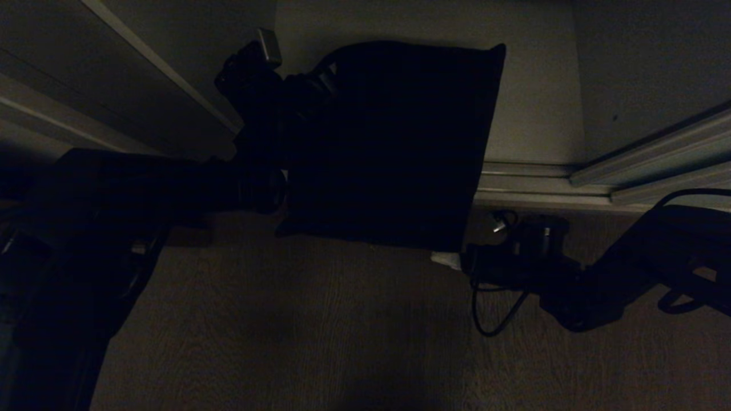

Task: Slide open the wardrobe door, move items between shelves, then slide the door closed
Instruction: Place the pillow on the lower shelf

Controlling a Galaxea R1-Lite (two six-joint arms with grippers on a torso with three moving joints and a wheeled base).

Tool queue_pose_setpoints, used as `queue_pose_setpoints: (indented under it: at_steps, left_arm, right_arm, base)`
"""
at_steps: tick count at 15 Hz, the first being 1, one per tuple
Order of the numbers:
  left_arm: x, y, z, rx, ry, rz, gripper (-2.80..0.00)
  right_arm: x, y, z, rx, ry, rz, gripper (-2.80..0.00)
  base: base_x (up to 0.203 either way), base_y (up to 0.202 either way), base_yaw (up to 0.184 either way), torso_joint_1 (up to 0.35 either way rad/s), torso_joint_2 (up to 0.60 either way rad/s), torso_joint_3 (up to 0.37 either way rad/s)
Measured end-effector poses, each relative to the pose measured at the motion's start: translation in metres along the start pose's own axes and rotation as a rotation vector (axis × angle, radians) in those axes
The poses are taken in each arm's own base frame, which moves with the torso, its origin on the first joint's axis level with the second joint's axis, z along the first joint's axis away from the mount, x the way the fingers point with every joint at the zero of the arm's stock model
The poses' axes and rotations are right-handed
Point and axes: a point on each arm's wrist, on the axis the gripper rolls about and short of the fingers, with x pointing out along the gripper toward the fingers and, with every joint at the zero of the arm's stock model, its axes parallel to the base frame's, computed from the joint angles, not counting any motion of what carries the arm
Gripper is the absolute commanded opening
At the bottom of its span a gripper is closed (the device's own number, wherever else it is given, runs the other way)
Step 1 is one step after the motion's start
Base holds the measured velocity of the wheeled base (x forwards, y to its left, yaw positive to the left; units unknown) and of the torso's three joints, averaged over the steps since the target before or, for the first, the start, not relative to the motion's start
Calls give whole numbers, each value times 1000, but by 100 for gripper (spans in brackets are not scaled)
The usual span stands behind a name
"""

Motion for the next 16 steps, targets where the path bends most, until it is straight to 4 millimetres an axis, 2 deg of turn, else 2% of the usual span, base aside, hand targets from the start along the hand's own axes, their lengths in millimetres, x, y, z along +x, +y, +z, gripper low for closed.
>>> queue_pose_setpoints:
  at_steps: [6,9,14,16]
  left_arm:
    - [1,-5,6,0,-15,-13,-280]
    - [3,-10,22,5,-77,-33,-280]
    - [2,-18,41,58,-189,-62,-280]
    - [2,-19,34,64,-185,-59,-280]
  right_arm:
    - [-3,5,41,-59,-92,15,-280]
    - [-9,10,56,-78,-123,17,-280]
    - [-24,22,55,-111,-136,17,-280]
    - [-30,26,48,-151,-144,28,-280]
  base:
    - [0,0,0,0,0,0]
    - [0,0,0,0,0,0]
    - [0,0,0,0,0,0]
    - [0,0,0,0,0,0]
